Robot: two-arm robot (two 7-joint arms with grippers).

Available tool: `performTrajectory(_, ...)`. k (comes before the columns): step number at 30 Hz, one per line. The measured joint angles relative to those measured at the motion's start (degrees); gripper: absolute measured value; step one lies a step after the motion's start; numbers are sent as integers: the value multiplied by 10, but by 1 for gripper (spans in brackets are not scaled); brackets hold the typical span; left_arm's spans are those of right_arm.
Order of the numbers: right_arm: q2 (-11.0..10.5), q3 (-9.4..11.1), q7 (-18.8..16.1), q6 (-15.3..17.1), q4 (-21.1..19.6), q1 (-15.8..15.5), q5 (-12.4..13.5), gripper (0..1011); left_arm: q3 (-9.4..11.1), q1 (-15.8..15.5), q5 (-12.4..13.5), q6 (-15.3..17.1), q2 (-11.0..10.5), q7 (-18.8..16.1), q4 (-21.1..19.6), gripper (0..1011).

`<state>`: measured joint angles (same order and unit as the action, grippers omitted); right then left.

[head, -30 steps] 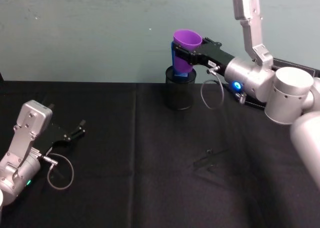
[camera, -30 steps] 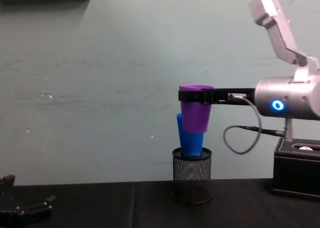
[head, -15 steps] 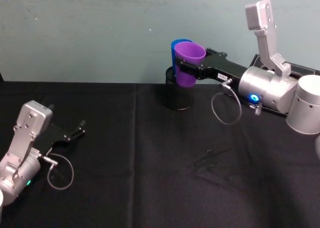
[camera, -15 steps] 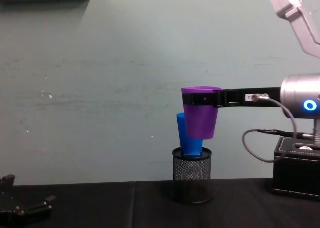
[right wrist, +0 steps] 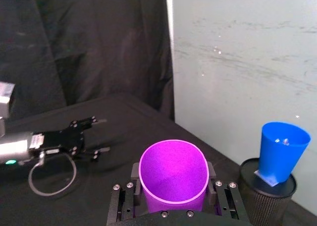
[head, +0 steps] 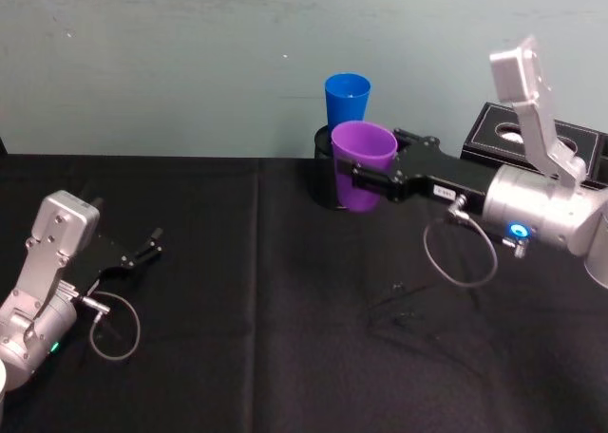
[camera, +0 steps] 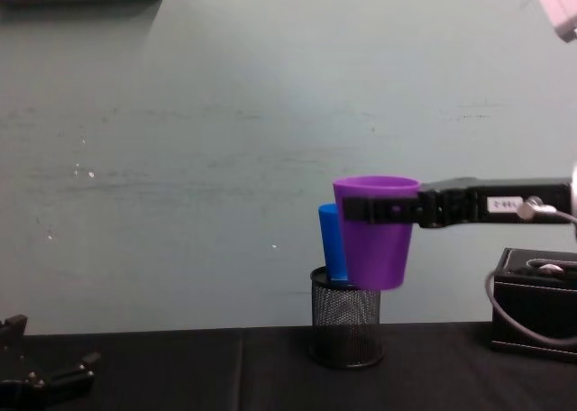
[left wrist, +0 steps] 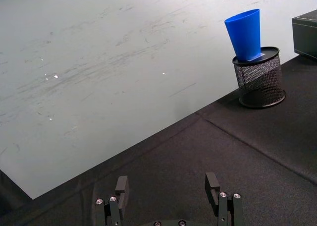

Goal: Pick up one cup with a gripper and tap it against the other cup.

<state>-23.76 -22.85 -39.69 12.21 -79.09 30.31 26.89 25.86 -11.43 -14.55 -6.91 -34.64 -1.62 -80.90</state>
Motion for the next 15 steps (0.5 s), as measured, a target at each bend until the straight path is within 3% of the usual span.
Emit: performTrajectory(15, -34, -17, -41, -63, 9, -39, 24, 726, 0, 0, 0, 0, 0, 0, 0, 1011)
